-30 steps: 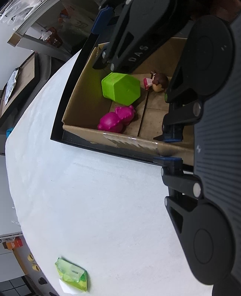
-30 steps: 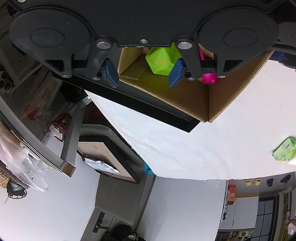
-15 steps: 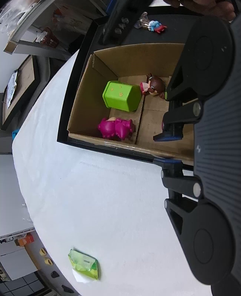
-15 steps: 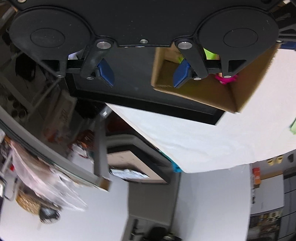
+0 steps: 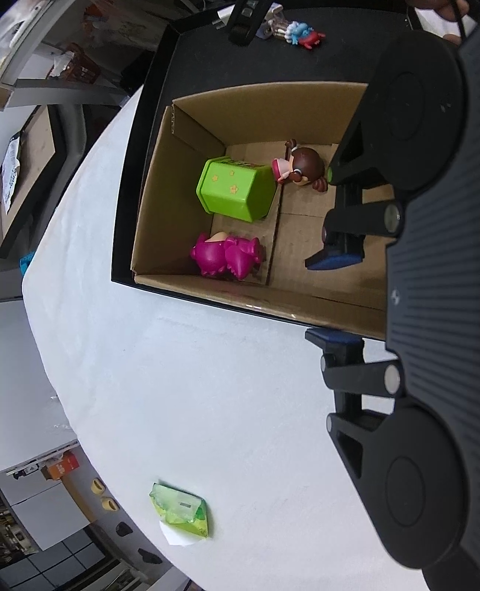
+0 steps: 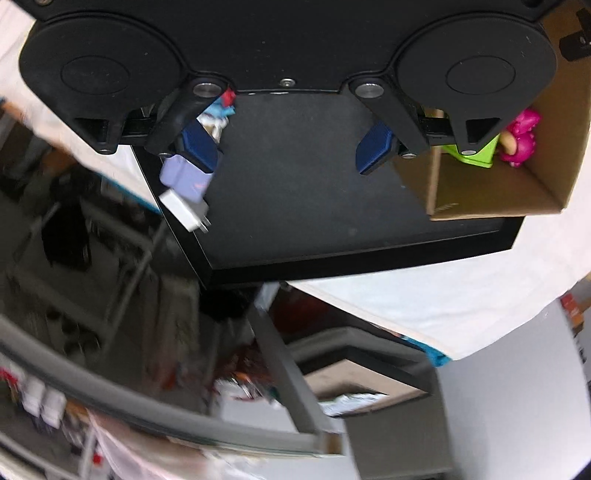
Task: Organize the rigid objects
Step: 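Move the right tool to the red-and-blue figure on the tray and grasp it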
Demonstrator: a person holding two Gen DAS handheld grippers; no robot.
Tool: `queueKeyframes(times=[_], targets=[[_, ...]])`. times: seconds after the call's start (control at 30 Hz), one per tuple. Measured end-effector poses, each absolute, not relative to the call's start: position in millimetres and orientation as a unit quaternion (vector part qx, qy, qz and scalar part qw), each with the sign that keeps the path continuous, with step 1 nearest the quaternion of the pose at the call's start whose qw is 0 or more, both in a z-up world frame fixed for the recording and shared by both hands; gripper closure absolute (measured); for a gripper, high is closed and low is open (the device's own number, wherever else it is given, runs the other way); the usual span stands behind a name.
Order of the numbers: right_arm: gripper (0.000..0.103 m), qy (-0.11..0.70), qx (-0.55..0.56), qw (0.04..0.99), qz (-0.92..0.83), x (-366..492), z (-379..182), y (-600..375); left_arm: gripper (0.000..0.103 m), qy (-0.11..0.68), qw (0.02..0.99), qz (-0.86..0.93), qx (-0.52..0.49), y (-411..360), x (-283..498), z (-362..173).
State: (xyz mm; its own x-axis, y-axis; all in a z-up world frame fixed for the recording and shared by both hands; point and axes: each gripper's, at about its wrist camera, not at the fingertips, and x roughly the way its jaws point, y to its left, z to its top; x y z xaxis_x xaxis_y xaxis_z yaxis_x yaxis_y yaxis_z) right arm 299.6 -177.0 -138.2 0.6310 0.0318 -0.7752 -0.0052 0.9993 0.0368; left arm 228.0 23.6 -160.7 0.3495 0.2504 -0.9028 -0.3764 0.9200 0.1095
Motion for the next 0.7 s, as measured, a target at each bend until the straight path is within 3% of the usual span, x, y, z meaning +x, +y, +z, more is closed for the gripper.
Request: queueKeyframes(times=[0.7], targets=[[0.022, 0.502, 0.117, 0.856, -0.034, 323, -189, -236, 0.067, 0.535, 0.802, 0.267, -0.017, 11, 281, -161]])
